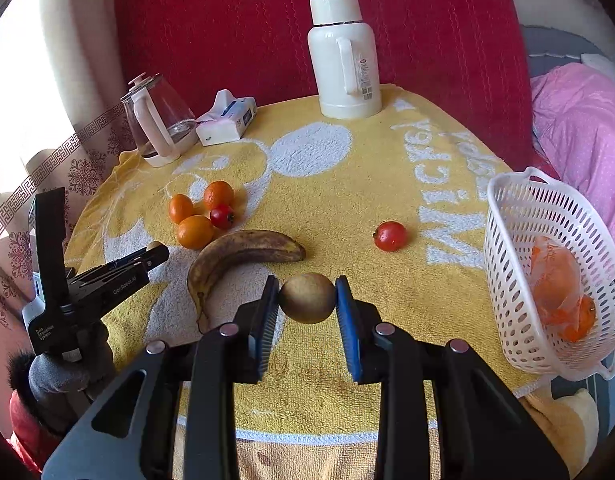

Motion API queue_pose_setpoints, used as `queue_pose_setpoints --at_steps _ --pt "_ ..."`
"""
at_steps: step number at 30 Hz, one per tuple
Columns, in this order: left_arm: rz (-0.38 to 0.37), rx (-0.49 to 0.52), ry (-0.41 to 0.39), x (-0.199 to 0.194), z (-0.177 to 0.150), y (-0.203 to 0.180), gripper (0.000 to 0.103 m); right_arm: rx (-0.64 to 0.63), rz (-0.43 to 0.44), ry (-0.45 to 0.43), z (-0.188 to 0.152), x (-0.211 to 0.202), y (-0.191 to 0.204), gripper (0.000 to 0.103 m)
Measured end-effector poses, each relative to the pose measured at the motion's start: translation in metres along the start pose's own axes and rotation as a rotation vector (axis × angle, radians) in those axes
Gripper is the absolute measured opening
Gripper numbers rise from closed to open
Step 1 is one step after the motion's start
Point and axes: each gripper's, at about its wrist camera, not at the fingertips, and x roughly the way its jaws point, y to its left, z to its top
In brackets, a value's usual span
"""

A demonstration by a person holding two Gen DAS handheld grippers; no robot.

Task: Organize fruits
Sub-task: 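Carry the kiwi into the white basket and open the right gripper while the left holds the potato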

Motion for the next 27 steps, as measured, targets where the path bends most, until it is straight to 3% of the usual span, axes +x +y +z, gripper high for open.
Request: queue_pose_setpoints --at_steps 16,27 --pt "0.028 0.019 0.001 -0.001 -0.001 -0.004 0.029 0.111 -0.123 -0.124 0.005 -0.056 -0.061 0.03" --pt "0.033 0.037 0.009 -0.006 -0.002 -0.01 0.029 0.204 -0.218 -0.143 -0.004 -0.071 -0.111 0.03"
